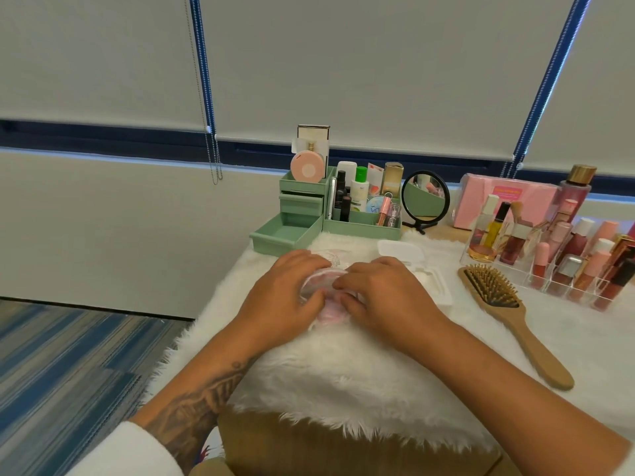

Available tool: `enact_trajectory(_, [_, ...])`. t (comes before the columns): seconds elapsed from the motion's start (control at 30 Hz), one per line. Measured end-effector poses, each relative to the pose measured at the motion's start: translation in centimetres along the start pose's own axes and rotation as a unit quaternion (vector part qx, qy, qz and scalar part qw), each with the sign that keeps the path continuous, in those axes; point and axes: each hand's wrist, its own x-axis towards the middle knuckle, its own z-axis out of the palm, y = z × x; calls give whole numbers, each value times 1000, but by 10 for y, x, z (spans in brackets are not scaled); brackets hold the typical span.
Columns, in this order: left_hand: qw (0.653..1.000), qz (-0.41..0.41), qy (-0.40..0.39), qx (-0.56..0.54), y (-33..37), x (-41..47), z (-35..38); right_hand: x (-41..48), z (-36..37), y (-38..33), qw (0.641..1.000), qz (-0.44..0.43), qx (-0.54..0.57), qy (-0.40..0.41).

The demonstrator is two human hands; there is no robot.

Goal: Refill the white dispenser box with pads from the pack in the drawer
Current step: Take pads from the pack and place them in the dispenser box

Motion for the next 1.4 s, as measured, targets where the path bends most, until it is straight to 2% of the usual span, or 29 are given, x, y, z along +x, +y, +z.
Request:
enact_trajectory(0.17, [996,-41,-59,-48,8,2,-4,2,-6,-3,998,53,41,-18])
enact_trajectory(0.3, [991,-86,-70,-70,6,3,-5,5,-9,-3,994,68,89,-11])
enact_trajectory(0.43, [991,-99,-50,-81,6,3,-7,8,-9,-4,998,44,33,-10])
enact_trajectory(0.53, [989,-99,-48,-94,8,3,-9,13,-6,-7,999,35,-4,-40])
enact_trajectory(0.67, [982,-136,-70,-111,11,5,-9,21,-10,-11,999,42,2,-23])
enact_trajectory(0.83, [980,-134,-75,-128,8,4,-9,23,-14,-15,998,60,-33,10])
enact_trajectory(1.1, [978,-148,-82,-126,7,5,-9,28,-17,-13,997,23,-54,-47])
enact_trajectory(1.4, [970,-176,-93,-137,11,5,-12,32,-2,-16,998,-27,-64,-9])
